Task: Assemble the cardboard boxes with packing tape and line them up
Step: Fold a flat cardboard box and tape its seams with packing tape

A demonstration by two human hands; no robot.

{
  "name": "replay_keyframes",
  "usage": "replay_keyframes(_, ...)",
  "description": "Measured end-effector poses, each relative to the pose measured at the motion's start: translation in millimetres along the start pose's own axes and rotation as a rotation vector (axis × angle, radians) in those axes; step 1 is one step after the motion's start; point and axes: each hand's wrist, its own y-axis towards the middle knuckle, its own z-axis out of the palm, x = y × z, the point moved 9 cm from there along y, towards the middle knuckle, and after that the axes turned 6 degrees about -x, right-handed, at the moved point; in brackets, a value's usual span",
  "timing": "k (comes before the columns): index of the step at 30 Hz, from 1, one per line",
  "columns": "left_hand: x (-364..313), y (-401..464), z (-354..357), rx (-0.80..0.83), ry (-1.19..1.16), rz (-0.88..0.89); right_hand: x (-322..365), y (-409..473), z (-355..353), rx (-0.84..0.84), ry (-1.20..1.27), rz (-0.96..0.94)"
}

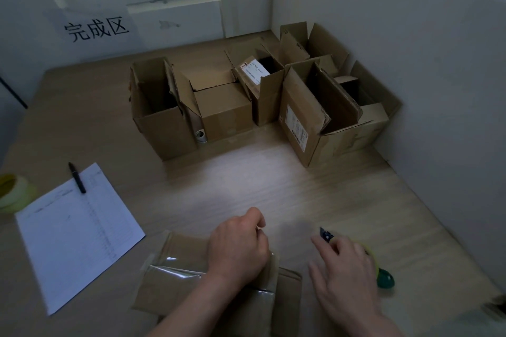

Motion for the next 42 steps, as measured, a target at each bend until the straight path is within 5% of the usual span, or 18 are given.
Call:
replay_keyframes(2, -2.1, 0.5, -5.4, -0.046, -0.035, 0.007, 24.6, 6.3, -6.8, 0.010, 0.209, 0.060)
replay_keyframes(6, -1.3, -0.4, -16.3, -0.117, -0.136, -0.041, 82.7, 6.4, 24.8, 0.298, 0.763, 0.195)
replay_keyframes(12, -1.1, -2.6, -23.5, -0.161, -0.176, -0.068, 89.8, 11.3, 33.5, 0.327, 1.090, 0.394)
replay_keyframes(16, -5.0, -5.0, -40.0, -0.187, -0.279, 0.001, 83.7, 10.2, 37.3, 0.295, 1.048, 0.380)
replay_keyframes(18, 3.0, -18.0, -58.4, -0.260, -0.100, 0.084, 74.5, 4.9, 40.4, 0.271, 1.038, 0.425)
replay_keyframes(23, 84.2, -63.7, -63.1, -0.042, 0.320, -0.246, 68.5, 3.2, 38.6, 0.174, 0.944, 0.456)
replay_keyframes(31, 96.0, -22.4, -70.7, -0.248, 0.145, -0.255, 72.4, -7.5, 43.4, 0.145, 0.889, 0.497)
replay_keyframes(34, 107.0, -8.7, -78.2, -0.363, 0.098, -0.390, 75.6, -15.9, 45.0, 0.216, 0.872, 0.547)
replay_keyframes(37, 109.2, -11.7, -84.0, -0.362, 0.093, -0.585, 74.4, -25.0, 47.2, 0.243, 0.859, 0.631)
replay_keyframes(42, 58.7, -32.8, -64.4, -0.244, -0.027, -0.570, 70.6, -33.5, 55.1, 0.194, 0.870, 0.790)
